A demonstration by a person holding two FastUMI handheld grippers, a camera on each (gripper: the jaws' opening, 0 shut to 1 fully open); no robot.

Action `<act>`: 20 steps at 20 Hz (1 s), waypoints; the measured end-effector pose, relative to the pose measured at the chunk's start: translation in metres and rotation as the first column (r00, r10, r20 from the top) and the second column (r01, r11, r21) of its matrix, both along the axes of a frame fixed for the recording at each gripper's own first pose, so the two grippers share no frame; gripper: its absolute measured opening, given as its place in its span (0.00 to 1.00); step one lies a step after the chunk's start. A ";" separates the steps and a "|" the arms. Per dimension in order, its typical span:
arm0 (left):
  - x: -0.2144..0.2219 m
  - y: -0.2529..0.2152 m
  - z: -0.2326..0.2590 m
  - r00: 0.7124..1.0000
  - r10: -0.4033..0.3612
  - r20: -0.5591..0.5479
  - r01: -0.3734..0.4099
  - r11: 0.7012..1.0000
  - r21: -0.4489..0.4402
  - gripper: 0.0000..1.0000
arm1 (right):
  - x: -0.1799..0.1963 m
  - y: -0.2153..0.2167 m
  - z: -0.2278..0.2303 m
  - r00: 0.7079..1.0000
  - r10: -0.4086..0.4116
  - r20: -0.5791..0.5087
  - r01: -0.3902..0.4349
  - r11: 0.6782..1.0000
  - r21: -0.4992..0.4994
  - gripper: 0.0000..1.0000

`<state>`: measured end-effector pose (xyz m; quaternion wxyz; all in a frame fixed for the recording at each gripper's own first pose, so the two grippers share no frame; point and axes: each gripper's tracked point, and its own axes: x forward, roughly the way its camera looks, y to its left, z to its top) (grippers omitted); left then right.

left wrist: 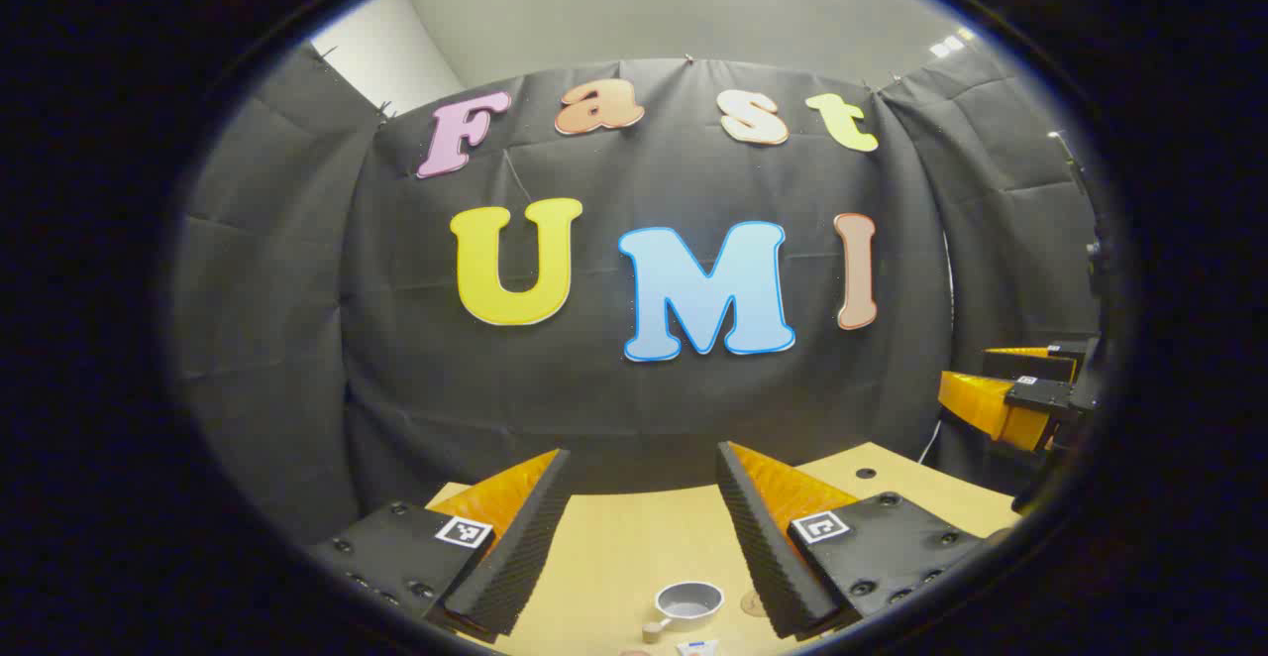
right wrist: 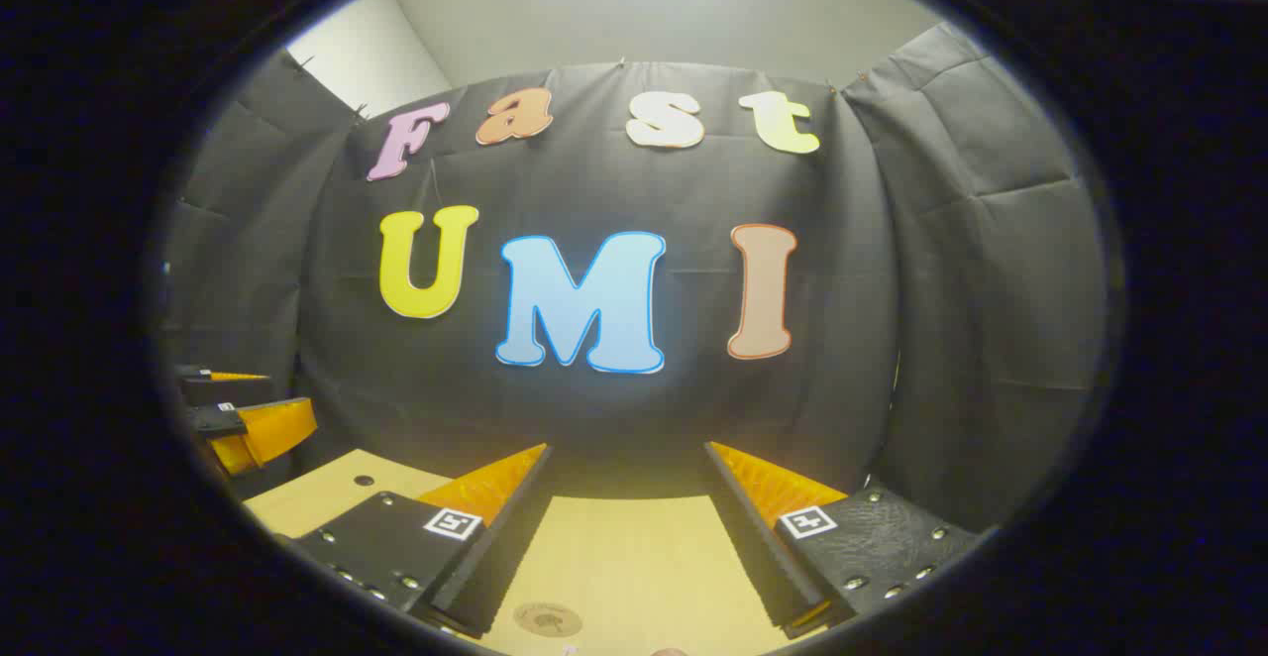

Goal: Put the toothbrush and toothpaste on the desktop into the cup, then pick up the cup and place it on the coaster on the desktop.

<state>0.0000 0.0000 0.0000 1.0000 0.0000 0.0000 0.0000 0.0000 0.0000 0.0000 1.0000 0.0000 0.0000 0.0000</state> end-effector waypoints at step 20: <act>0.005 -0.028 -0.058 0.986 0.006 -0.164 -0.008 1.000 -0.015 0.94 | 0.003 0.012 -0.046 0.981 0.071 -0.181 -0.070 0.997 0.013 0.94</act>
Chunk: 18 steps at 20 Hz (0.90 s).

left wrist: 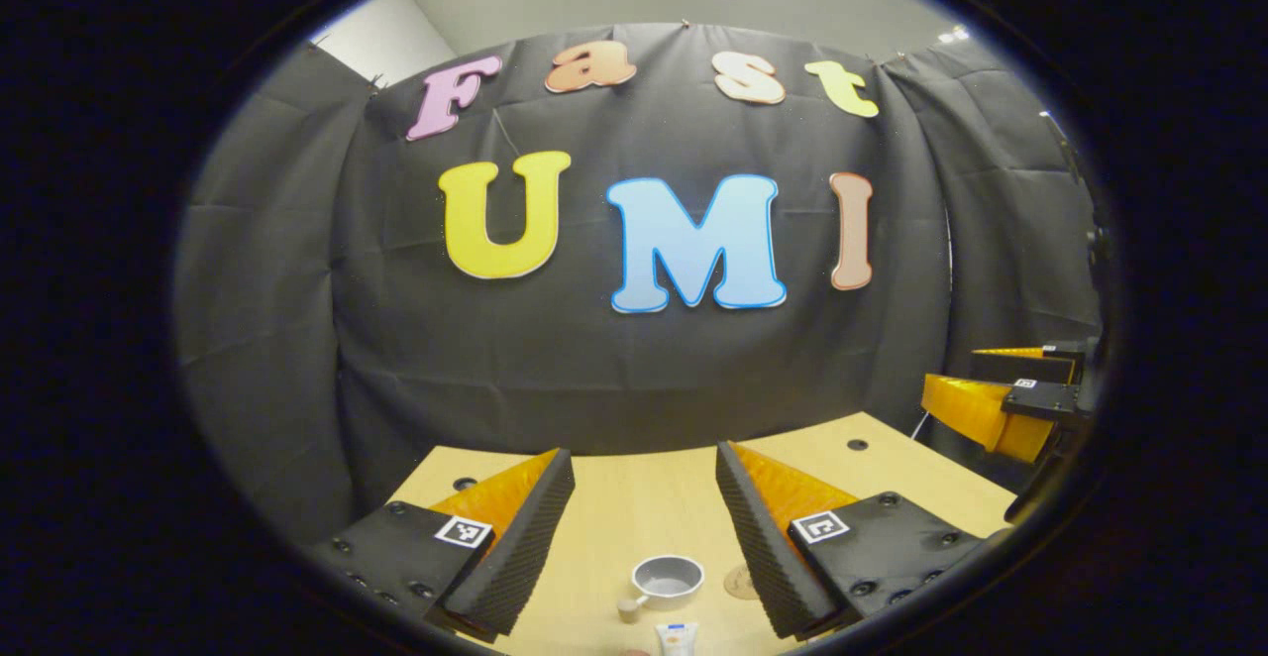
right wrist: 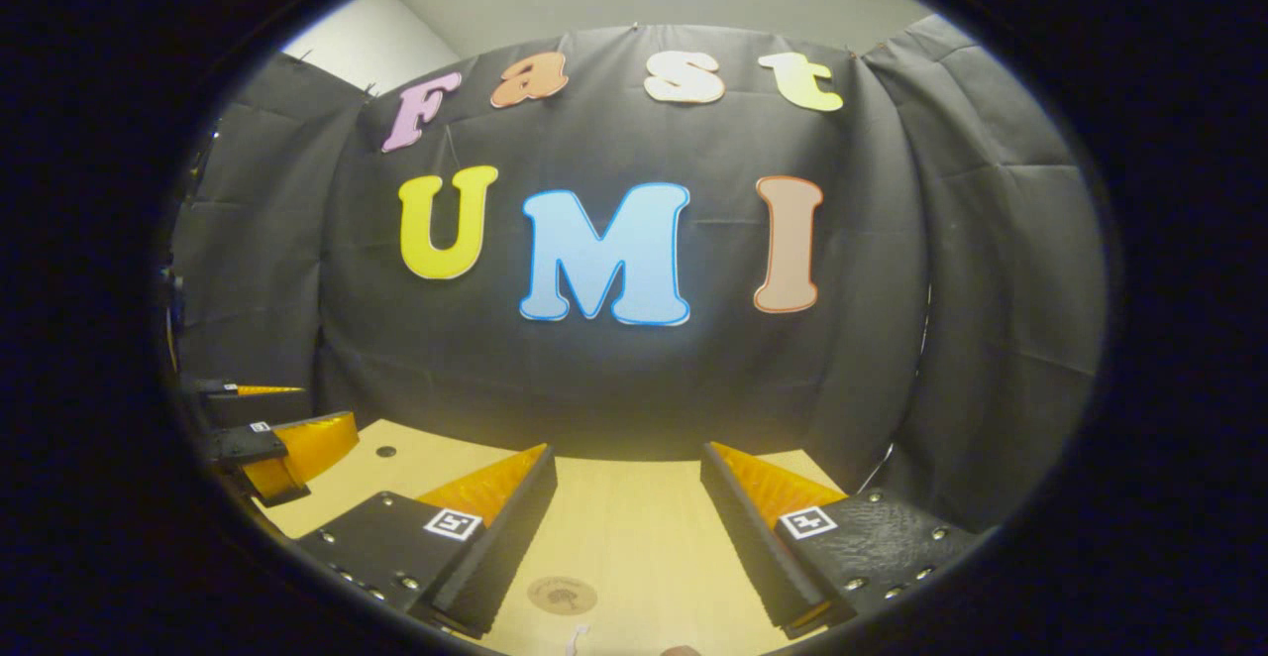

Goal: Put the toothbrush and toothpaste on the desktop into the cup, then pick up the cup and place it on the coaster on the desktop.

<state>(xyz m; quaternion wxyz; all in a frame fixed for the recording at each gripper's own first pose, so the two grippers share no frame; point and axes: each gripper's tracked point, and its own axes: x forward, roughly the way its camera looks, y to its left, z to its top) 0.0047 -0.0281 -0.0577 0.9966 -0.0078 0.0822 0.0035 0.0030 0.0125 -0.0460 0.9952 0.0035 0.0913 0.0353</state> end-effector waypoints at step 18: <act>-0.042 -0.030 -0.185 0.873 -0.115 -0.474 0.081 0.993 -0.091 0.94 | -0.031 0.029 -0.154 0.846 0.060 -0.530 -0.057 0.998 0.021 0.94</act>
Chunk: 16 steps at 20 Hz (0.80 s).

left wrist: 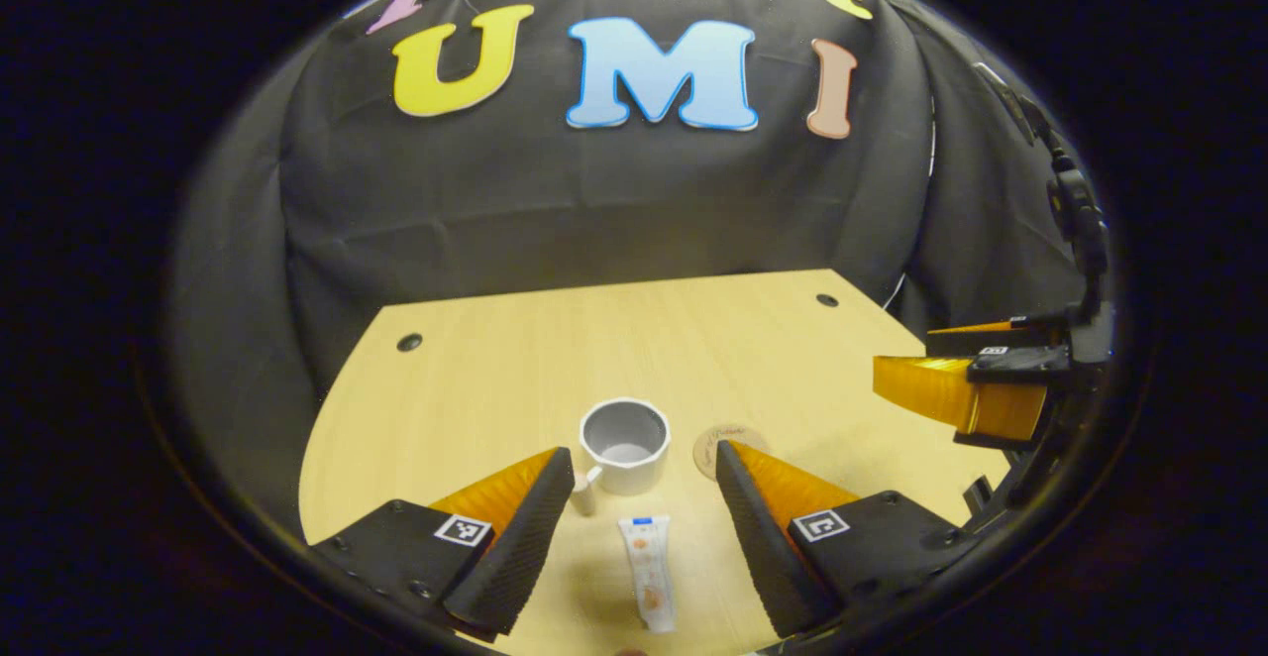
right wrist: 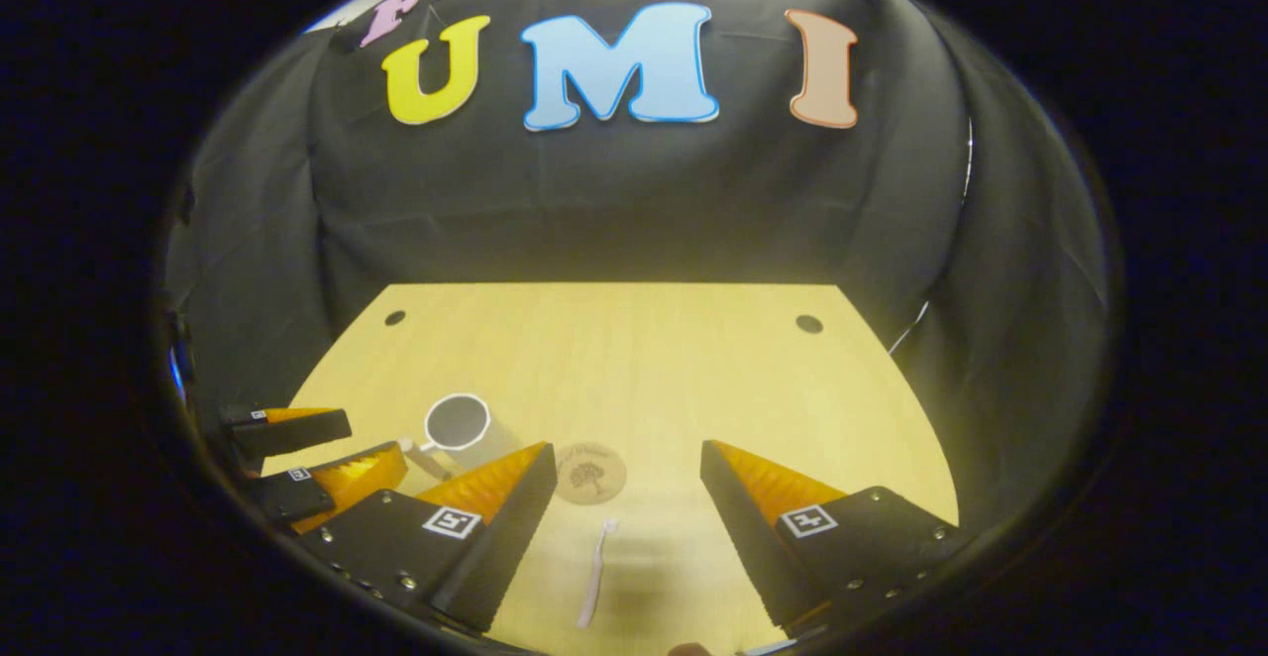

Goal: Put the toothbrush and toothpaste on the desktop into the cup, then pick up the cup and place it on the coaster on the desktop.

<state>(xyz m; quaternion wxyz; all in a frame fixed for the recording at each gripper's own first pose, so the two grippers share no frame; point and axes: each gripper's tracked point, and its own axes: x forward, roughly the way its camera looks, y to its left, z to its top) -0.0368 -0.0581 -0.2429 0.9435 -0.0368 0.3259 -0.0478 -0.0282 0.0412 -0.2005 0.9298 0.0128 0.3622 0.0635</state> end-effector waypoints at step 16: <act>-0.064 0.019 -0.136 0.857 0.026 -0.515 -0.060 0.997 -0.050 1.00 | -0.079 0.027 -0.145 0.876 0.092 -0.473 -0.102 0.995 0.005 0.96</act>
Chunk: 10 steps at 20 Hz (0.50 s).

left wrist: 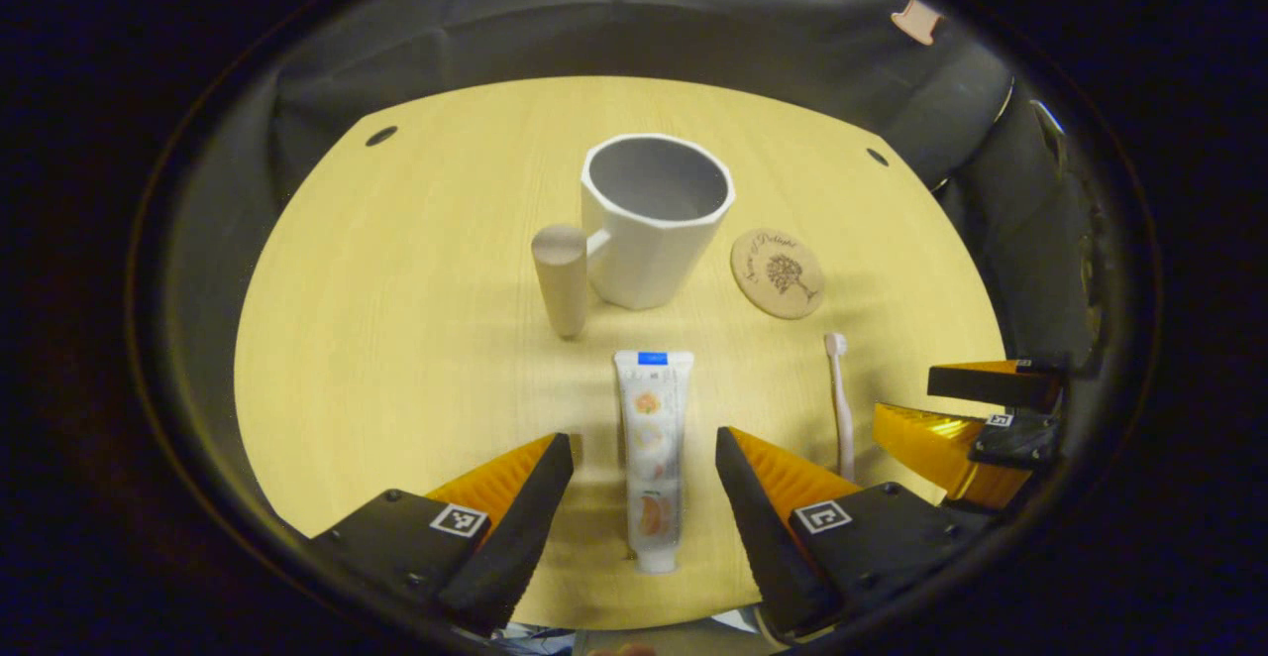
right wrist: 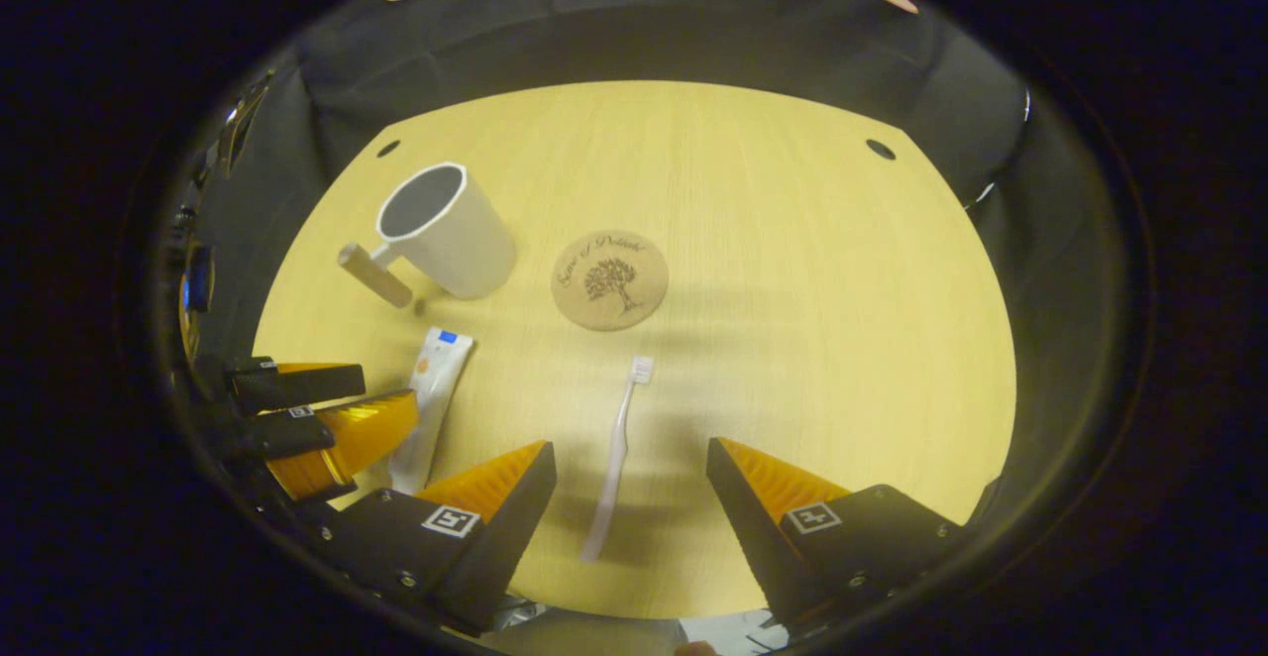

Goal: Put the toothbrush and toothpaste on the desktop into the cup, then pick up the cup and place it on the coaster on the desktop.

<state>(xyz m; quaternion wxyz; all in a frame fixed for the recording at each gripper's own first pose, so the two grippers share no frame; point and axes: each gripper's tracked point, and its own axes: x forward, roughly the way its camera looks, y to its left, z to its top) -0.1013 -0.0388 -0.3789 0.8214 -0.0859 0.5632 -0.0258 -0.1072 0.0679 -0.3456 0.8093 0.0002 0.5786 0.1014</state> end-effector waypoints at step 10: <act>-0.020 -0.008 -0.031 0.987 -0.013 -0.162 0.014 1.000 0.009 0.98 | -0.029 0.009 -0.040 0.987 0.003 -0.160 -0.004 1.000 -0.008 0.96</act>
